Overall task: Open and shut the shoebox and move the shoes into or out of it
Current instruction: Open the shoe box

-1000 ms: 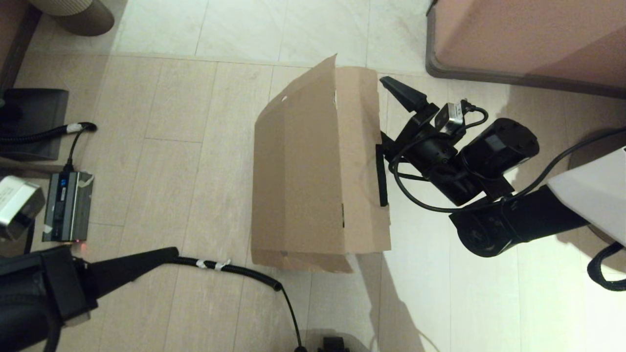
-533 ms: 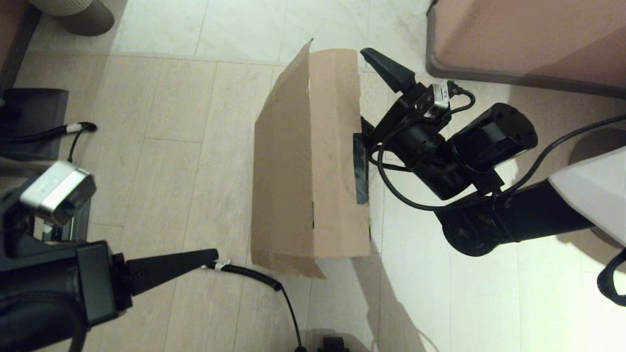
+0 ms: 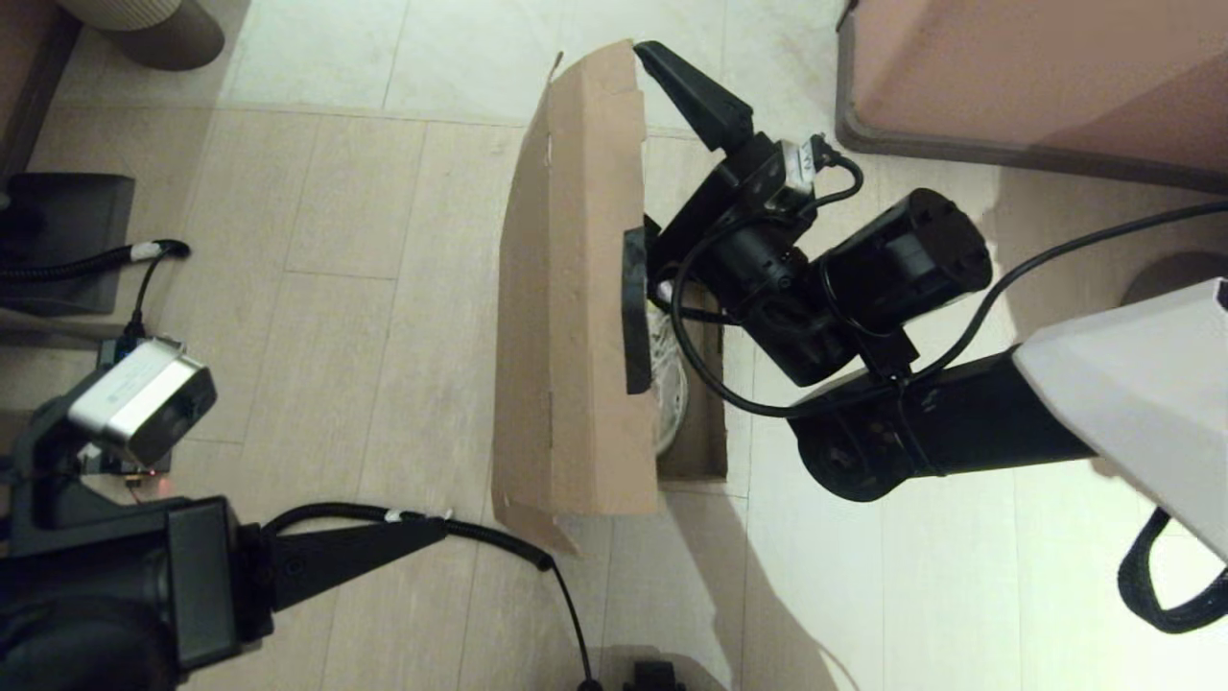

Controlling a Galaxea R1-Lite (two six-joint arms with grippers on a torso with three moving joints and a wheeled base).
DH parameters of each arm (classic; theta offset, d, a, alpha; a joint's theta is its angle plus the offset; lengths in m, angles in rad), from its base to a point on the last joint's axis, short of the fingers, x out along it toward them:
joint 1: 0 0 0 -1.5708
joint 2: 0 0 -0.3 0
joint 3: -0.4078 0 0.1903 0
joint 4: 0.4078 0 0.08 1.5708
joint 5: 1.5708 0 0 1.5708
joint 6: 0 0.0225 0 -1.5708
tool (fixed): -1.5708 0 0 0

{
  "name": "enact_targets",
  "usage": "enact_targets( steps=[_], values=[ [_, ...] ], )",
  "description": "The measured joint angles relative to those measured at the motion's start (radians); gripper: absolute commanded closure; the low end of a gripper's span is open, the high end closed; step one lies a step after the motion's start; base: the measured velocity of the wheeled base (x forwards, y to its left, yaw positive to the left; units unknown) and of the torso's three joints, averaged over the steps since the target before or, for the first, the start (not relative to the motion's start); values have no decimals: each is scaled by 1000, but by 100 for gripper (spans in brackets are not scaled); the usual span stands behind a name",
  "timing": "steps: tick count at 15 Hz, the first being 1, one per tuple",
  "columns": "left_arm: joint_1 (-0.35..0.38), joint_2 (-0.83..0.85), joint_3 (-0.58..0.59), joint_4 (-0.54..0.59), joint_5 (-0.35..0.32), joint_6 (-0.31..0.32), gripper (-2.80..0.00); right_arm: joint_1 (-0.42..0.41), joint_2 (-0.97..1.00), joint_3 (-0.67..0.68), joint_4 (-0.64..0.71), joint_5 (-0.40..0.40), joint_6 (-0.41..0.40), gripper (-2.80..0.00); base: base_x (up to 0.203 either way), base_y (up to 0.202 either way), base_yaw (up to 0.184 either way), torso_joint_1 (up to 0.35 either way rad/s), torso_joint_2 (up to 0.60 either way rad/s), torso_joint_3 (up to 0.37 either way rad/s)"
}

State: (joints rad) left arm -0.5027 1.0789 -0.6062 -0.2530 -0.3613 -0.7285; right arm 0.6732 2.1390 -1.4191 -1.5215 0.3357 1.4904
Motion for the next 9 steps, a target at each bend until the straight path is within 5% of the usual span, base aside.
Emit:
enact_targets(
  steps=[4,9],
  values=[
    [-28,-19,-16,-9,12,86,0,70,96,-140,0,2,4,-280,0,0,0,0,0,0],
    [-30,-39,-49,-128,45,352,0,154,189,-227,0,13,5,-280,0,0,0,0,0,0]
  ],
)
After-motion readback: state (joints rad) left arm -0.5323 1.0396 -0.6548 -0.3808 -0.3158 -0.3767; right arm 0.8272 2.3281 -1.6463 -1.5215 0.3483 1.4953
